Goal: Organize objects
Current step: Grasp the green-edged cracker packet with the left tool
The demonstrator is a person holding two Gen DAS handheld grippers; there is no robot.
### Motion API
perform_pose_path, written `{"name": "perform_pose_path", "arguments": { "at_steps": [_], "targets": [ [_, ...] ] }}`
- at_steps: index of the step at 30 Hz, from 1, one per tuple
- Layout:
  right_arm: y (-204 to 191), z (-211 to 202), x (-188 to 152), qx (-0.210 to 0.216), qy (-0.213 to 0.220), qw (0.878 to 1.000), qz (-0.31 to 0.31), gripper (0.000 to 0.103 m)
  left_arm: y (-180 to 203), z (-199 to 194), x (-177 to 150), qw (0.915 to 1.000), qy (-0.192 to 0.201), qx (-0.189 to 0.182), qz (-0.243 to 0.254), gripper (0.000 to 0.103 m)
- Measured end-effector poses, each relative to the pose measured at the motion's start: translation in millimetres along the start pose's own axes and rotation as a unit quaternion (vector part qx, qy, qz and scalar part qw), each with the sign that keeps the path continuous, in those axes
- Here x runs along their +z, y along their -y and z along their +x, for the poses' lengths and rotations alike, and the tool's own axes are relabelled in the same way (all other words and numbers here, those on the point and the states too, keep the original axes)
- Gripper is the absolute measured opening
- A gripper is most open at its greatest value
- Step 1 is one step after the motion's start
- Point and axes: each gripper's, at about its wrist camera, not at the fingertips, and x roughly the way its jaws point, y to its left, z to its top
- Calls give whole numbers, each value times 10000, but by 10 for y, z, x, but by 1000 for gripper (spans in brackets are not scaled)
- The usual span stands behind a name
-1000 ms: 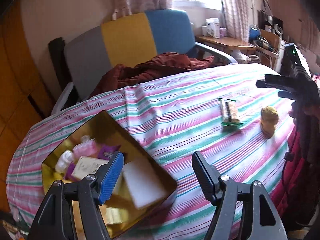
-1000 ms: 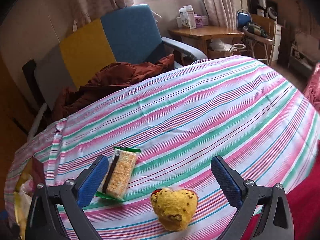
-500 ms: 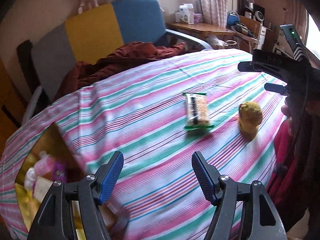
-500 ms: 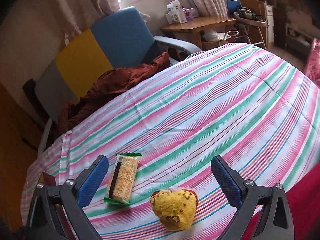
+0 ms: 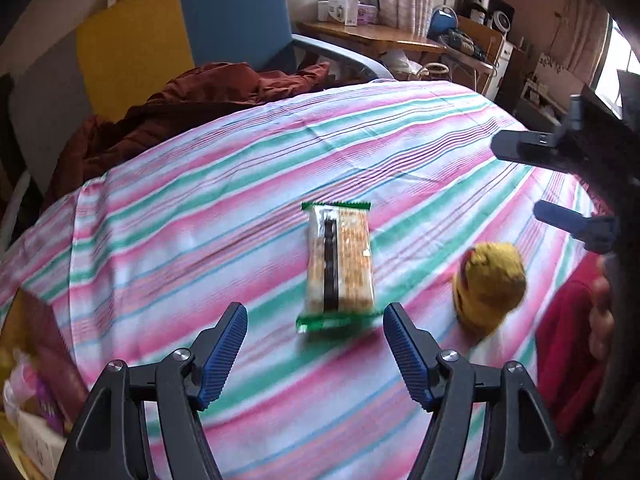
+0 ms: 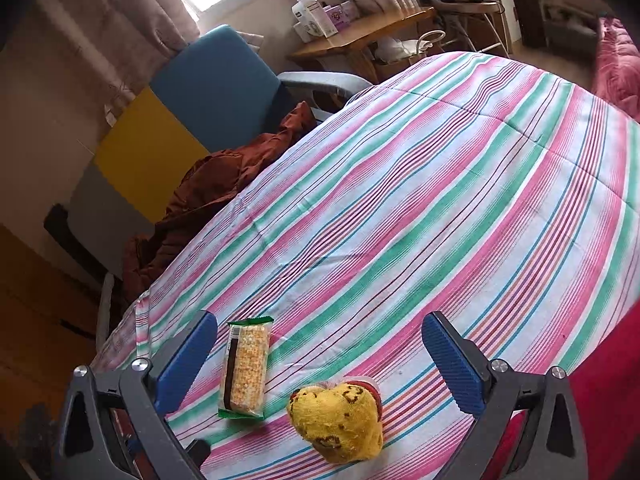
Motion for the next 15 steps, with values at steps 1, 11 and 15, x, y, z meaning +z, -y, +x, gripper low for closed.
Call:
{"name": "perform_pose_path", "arguments": {
  "at_steps": [1,11,15],
  "targets": [
    [-2,8,-3,11,-20,10000,-1,103,18,45,44,10000,-1,6,40,72],
    [21,46,8,52,-115,9999,9,103,122,656,303,9981,-437,53,419,60],
    [21,64,6,37,-156,9999,-9,103,-35,782,290,9989,-463,-43,34,47]
  ]
}}
